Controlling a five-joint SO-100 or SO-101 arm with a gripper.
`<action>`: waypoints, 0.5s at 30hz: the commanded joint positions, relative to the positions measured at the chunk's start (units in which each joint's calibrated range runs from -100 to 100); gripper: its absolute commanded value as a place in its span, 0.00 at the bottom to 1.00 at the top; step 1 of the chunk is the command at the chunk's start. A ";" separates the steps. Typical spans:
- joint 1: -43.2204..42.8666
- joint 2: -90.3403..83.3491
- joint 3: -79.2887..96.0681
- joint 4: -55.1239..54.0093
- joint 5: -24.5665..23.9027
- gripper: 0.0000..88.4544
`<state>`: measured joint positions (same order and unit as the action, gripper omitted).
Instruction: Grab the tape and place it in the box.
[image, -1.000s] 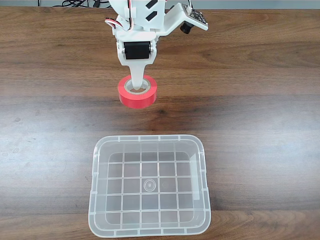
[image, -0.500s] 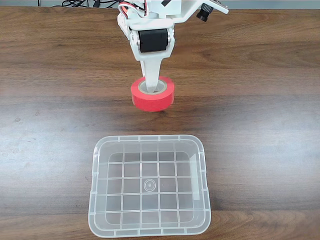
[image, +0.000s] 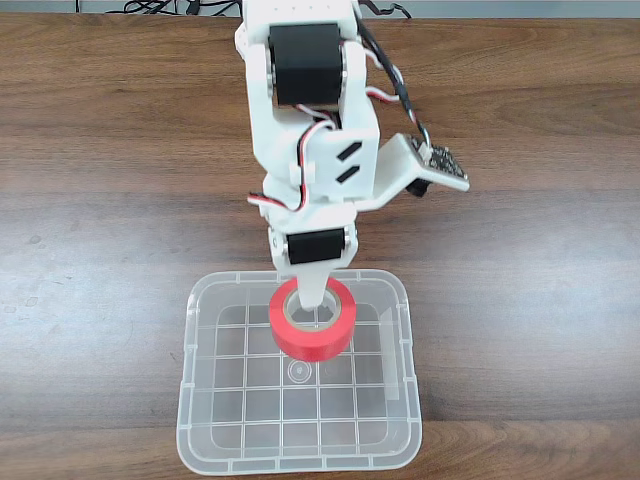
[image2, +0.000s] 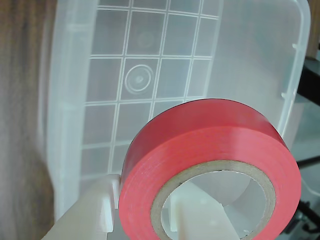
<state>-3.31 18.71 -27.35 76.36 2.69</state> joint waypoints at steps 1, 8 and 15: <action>0.09 9.29 -20.35 0.19 -0.05 0.04; 0.09 18.94 -29.99 0.19 0.37 0.04; 0.16 19.91 -30.34 0.27 0.37 0.04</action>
<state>-3.31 41.40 -51.53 76.36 2.69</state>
